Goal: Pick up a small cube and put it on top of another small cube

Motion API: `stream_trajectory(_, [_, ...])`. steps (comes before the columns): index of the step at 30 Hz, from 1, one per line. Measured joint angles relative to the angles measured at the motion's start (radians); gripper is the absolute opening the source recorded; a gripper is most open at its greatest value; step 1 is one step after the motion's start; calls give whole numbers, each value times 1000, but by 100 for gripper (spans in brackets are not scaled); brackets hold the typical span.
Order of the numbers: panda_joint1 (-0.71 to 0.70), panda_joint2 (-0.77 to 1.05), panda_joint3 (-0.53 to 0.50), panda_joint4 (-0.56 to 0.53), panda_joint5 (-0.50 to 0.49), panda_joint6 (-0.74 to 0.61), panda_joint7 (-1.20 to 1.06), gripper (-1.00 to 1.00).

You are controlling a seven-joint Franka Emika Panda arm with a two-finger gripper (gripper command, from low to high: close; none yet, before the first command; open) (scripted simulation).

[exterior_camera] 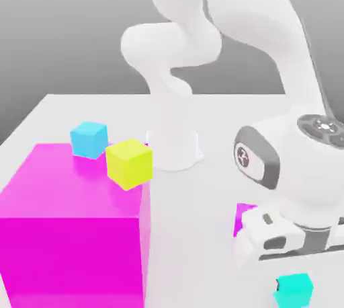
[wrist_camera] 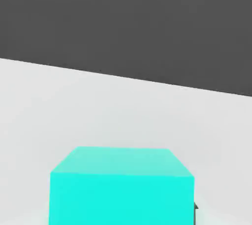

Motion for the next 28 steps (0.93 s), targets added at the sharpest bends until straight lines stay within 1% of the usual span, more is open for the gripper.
stream_trajectory(8, [-128, -292, -74, -46, 83, -240, -23, -100])
stream_trajectory(11, [-189, -401, -98, -62, 100, -332, -22, -100])
stream_trajectory(20, [-295, -727, -192, -112, 121, -606, 10, -100])
stream_trajectory(21, [-305, -750, -200, -123, 122, -620, 13, -100])
stream_trajectory(22, [-311, -754, -203, -142, 122, -604, 15, -100])
stream_trajectory(25, [-318, -723, -206, -216, 124, -498, 15, -100])
stream_trajectory(26, [-319, -716, -206, -230, 124, -477, 15, 100])
stream_trajectory(28, [-319, -716, -206, -230, 124, -477, 15, 100])
